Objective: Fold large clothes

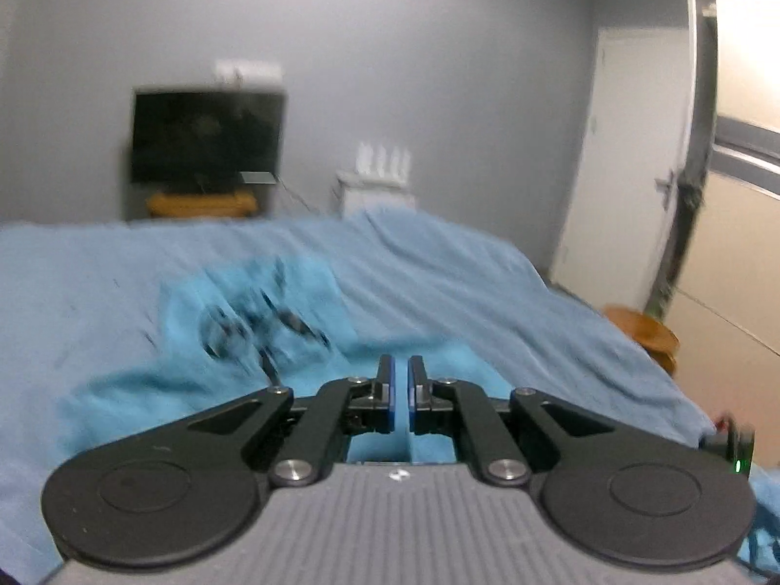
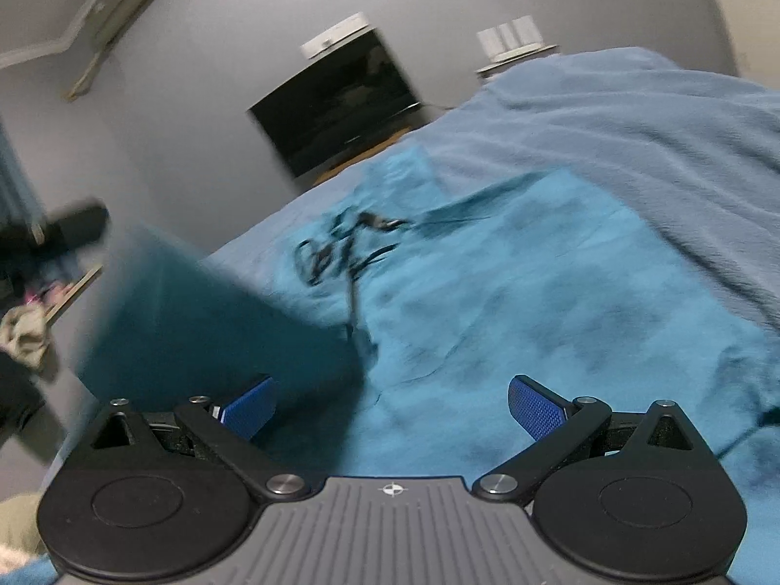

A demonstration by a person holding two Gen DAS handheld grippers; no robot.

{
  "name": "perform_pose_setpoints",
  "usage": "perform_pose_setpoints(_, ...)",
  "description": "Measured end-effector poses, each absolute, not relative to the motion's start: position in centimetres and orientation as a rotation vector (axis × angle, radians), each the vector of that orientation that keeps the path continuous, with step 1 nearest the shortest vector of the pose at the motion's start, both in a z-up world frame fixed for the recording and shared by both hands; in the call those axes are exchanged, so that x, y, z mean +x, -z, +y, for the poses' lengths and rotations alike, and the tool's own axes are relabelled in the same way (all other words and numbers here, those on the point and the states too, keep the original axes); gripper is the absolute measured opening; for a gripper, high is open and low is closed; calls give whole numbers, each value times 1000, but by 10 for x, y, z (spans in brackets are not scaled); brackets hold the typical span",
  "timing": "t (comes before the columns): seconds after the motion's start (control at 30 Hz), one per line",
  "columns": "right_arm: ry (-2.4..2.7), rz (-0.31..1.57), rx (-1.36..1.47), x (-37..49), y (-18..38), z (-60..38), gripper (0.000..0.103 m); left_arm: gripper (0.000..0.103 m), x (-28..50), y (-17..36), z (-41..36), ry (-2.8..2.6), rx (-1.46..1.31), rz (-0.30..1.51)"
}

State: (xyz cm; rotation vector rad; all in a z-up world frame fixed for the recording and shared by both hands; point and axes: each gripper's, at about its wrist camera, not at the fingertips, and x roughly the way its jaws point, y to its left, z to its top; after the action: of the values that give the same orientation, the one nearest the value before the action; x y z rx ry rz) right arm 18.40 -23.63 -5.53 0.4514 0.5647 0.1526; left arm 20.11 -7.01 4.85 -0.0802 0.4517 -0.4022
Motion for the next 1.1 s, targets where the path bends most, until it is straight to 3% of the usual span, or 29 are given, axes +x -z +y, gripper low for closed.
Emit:
perform_pose_setpoints(0.17,-91,590,523,187,63,-251,103,1,195,-18,-87,422,5,543)
perform_pose_setpoints(0.3,-96,600,526,187,66,-253,103,7,177,-14,-54,392,46,586)
perform_pose_setpoints(0.37,-100,605,519,187,67,-251,103,20,173,-7,-33,342,50,609)
perform_pose_setpoints(0.43,-103,604,522,188,67,-250,103,56,173,-3,-12,286,34,636)
perform_pose_setpoints(0.5,-101,604,531,188,67,-251,103,68,172,5,10,234,8,658)
perform_pose_setpoints(0.63,-95,604,549,187,65,-253,101,69,163,20,43,130,-6,736)
perform_pose_setpoints(0.83,-134,623,484,187,60,-243,89,69,156,34,87,82,-174,758)
perform_pose_setpoints(1.1,-531,619,5,164,40,-146,88,69,141,32,125,15,-344,692)
